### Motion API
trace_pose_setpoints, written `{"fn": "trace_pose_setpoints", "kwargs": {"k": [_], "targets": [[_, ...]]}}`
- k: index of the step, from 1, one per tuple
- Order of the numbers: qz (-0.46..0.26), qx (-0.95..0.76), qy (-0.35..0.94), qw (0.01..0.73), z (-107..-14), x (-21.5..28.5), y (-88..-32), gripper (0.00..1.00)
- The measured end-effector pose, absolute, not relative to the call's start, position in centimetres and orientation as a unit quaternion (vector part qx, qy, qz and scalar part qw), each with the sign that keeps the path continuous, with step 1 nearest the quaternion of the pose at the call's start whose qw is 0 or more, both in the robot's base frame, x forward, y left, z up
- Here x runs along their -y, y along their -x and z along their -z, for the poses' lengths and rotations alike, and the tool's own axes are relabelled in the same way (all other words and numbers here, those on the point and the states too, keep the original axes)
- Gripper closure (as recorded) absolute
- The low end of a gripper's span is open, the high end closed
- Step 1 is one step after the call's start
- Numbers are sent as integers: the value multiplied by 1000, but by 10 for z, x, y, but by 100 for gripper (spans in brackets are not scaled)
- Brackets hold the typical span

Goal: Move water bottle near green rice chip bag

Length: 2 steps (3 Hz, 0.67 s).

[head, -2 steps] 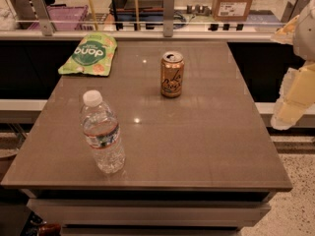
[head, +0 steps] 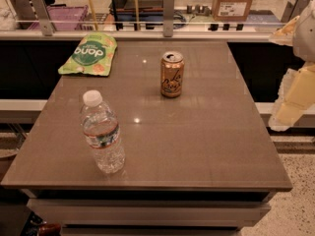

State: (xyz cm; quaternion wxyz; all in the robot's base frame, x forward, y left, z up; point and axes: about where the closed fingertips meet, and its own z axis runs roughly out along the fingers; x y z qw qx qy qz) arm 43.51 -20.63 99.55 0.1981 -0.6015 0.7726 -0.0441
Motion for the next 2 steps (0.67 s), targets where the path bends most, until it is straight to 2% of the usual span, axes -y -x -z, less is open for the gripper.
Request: {"fn": "trace_pose_setpoints", "kwargs": {"k": [2], "targets": [[-41, -753, 597, 274, -994, 174, -416, 0]]}}
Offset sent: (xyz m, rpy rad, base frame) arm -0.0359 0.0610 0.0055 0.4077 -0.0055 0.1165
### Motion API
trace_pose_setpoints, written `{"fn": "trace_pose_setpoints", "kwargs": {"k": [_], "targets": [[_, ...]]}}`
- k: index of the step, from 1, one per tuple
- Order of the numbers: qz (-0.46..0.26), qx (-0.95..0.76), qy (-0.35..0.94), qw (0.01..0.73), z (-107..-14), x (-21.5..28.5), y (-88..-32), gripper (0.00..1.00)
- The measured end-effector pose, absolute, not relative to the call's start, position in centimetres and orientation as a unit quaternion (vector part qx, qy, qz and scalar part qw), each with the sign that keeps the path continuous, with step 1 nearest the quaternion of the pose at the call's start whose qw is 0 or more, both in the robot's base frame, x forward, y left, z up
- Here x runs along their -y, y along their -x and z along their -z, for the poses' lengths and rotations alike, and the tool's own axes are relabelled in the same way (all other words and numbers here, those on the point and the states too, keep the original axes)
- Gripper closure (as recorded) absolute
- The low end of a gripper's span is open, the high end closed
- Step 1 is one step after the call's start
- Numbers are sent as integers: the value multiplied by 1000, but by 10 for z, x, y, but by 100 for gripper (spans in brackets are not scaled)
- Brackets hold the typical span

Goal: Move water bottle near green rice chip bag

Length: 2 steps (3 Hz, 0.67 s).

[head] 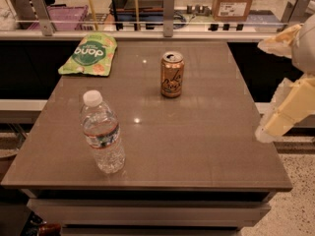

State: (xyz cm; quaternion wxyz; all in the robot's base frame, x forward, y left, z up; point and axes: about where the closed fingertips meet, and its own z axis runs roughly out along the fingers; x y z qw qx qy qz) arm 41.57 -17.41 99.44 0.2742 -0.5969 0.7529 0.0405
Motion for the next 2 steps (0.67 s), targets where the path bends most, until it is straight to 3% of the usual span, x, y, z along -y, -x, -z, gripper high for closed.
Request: {"fn": "trace_pose_setpoints", "kwargs": {"k": [2], "targets": [[-178, -709, 591, 341, -987, 111, -392, 0]]}}
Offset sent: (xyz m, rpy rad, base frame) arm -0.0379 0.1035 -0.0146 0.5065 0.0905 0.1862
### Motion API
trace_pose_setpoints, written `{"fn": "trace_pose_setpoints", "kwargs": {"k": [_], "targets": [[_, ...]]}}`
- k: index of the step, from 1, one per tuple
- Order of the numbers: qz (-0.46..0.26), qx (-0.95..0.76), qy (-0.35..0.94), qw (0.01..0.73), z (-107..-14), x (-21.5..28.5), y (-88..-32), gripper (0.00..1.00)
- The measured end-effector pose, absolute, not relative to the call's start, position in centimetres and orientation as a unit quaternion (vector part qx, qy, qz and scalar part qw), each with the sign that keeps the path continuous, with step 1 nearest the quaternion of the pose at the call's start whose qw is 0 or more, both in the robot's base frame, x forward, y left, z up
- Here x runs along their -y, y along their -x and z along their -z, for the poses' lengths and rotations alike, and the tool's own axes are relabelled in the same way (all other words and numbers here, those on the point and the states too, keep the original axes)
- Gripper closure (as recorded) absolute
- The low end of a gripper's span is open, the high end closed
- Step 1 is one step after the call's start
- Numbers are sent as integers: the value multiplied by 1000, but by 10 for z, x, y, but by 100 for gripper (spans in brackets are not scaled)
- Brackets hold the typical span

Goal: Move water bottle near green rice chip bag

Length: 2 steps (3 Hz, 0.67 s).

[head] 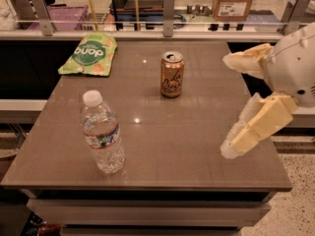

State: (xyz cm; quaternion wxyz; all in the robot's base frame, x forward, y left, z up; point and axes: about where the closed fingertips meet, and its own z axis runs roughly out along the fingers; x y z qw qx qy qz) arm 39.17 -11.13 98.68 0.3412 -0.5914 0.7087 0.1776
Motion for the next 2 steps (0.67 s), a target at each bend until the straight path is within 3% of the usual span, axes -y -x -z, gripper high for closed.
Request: {"fn": "trace_pose_setpoints", "kwargs": {"k": [2], "targets": [[-231, -694, 561, 387, -974, 68, -384, 0]]}}
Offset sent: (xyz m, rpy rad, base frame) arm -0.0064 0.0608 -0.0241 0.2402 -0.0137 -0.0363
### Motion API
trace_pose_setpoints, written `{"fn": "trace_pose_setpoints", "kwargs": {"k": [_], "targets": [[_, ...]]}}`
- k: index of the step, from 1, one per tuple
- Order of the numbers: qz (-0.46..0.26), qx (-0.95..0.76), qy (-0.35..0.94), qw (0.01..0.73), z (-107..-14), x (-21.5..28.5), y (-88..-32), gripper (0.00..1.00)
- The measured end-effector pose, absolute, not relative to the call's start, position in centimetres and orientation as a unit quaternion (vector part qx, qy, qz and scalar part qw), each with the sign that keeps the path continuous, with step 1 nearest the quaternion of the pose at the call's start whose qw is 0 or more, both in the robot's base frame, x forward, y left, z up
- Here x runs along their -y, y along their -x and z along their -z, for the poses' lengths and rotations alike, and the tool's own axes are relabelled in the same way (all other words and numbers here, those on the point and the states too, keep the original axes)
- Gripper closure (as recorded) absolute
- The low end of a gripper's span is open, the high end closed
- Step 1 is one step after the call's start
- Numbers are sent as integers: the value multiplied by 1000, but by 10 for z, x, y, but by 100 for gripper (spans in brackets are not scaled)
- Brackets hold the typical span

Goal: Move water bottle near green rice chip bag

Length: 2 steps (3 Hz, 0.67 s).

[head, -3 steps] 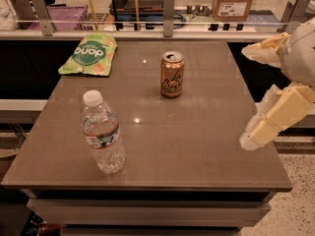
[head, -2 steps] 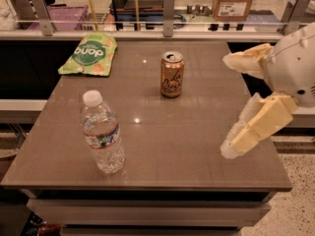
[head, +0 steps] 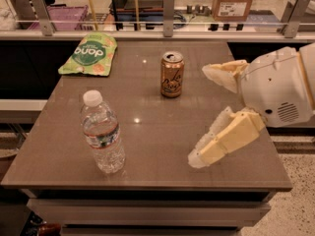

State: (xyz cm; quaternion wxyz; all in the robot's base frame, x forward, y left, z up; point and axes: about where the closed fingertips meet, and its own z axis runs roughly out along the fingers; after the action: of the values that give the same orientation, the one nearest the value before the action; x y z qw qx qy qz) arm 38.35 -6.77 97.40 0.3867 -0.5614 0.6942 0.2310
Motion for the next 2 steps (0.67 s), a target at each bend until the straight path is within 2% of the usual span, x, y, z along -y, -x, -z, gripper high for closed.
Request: {"fn": "trace_pose_setpoints", "kwargs": {"k": [2], "targets": [[-239, -687, 562, 394, -973, 63, -385, 0]]}}
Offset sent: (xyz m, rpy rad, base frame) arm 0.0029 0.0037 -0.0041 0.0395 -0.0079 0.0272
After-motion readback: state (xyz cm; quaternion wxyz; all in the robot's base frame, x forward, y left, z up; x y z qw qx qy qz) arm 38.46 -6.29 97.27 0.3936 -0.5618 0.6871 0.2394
